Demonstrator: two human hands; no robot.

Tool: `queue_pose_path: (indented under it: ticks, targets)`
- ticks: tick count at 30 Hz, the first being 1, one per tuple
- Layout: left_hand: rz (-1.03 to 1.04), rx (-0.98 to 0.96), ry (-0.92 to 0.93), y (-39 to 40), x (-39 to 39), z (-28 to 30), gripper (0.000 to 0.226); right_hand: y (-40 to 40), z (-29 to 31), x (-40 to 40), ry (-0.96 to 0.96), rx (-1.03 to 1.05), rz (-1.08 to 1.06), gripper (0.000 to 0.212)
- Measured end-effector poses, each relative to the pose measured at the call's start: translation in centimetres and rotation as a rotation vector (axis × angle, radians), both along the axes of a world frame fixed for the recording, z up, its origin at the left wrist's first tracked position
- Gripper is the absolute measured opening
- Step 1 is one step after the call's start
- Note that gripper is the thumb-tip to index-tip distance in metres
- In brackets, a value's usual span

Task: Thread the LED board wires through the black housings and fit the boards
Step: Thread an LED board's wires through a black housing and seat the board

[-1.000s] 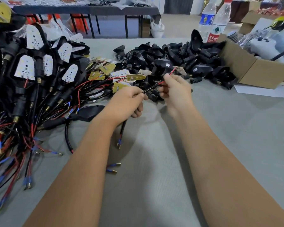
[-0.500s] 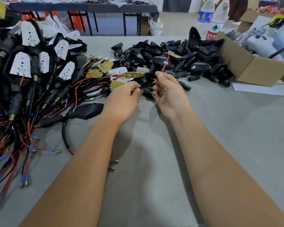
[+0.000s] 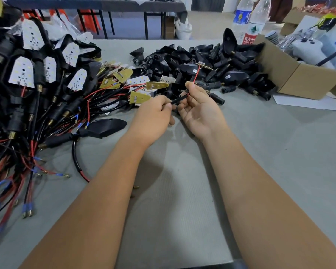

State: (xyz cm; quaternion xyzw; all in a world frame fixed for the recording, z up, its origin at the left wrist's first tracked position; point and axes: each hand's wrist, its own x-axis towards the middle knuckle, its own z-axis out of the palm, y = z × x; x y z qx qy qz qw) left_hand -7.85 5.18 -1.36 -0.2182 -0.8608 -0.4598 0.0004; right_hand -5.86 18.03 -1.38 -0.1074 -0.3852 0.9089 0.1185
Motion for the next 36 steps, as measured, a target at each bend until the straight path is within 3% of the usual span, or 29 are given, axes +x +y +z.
queue_pose_path:
  ticks: [3, 7, 12, 15, 19, 25, 32, 36]
  targets:
    - [-0.030, 0.117, -0.060, 0.1, -0.1, -0.1, 0.018, 0.0, -0.1, 0.0, 0.020, 0.053, 0.028, 0.006]
    - [-0.008, 0.185, -0.070, -0.1, -0.2, -0.1, 0.036, -0.7, -0.3, 0.0, 0.013, 0.290, 0.121, 0.010]
    - [-0.014, -0.027, -0.068, -0.8, -0.5, 0.0, 0.019, -0.1, 0.1, 0.0, 0.027, 0.333, 0.050, 0.011]
    - [0.049, -0.058, -0.060, -1.3, -0.7, 0.2, 0.034, 0.1, 0.2, 0.3, 0.036, 0.345, 0.092, 0.011]
    - [0.189, -0.165, 0.017, -2.4, -0.8, 0.1, 0.050, 0.5, 0.4, 0.2, 0.082, 0.223, -0.001, 0.013]
    - [0.264, -0.141, 0.159, -2.7, -0.9, 0.3, 0.058, 1.3, 0.1, -0.3, 0.080, 0.141, -0.094, 0.013]
    - [0.416, -0.225, 0.271, -4.0, -2.2, -0.2, 0.041, 3.2, 0.3, -0.3, 0.044, -0.108, -0.269, 0.014]
    - [0.411, -0.283, 0.294, -3.6, -2.1, -0.5, 0.026, 3.4, 0.4, -0.2, 0.076, -0.110, -0.290, 0.013]
